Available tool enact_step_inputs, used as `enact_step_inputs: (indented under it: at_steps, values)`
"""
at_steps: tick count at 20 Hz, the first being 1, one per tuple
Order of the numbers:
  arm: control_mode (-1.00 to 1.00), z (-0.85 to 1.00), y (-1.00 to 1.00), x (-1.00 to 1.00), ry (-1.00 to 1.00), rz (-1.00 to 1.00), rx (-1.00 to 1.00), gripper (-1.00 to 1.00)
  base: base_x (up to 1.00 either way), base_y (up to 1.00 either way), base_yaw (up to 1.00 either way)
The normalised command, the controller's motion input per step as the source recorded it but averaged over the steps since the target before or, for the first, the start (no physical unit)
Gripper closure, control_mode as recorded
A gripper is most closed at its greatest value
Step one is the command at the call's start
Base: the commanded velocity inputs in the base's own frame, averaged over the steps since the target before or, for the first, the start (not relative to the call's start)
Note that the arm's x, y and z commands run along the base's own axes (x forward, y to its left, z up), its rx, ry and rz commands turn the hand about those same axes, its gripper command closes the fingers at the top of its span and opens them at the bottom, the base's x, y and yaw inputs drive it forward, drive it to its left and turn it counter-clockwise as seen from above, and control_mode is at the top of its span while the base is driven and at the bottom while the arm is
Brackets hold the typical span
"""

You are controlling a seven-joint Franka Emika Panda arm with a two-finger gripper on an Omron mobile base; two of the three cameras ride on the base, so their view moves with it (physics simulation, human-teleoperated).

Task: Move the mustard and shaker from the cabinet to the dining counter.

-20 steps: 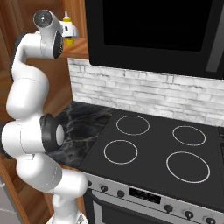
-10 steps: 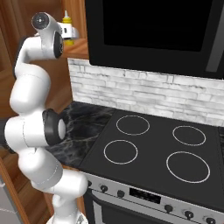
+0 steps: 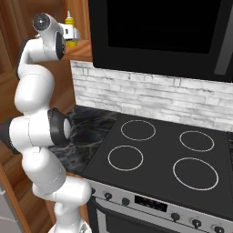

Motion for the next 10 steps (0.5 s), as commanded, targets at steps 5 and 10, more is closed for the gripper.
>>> enact_step_inputs:
  at_steps: [5,10]
  values:
    - [-1.0,0.0,0.07,0.28,0.0,0.0,0.0,-1.0,0.0,0.0,0.0]
    - [-1.0,0.0,0.07,0.29,0.03,0.0,0.0,-1.0,0.0,0.0,0.0]
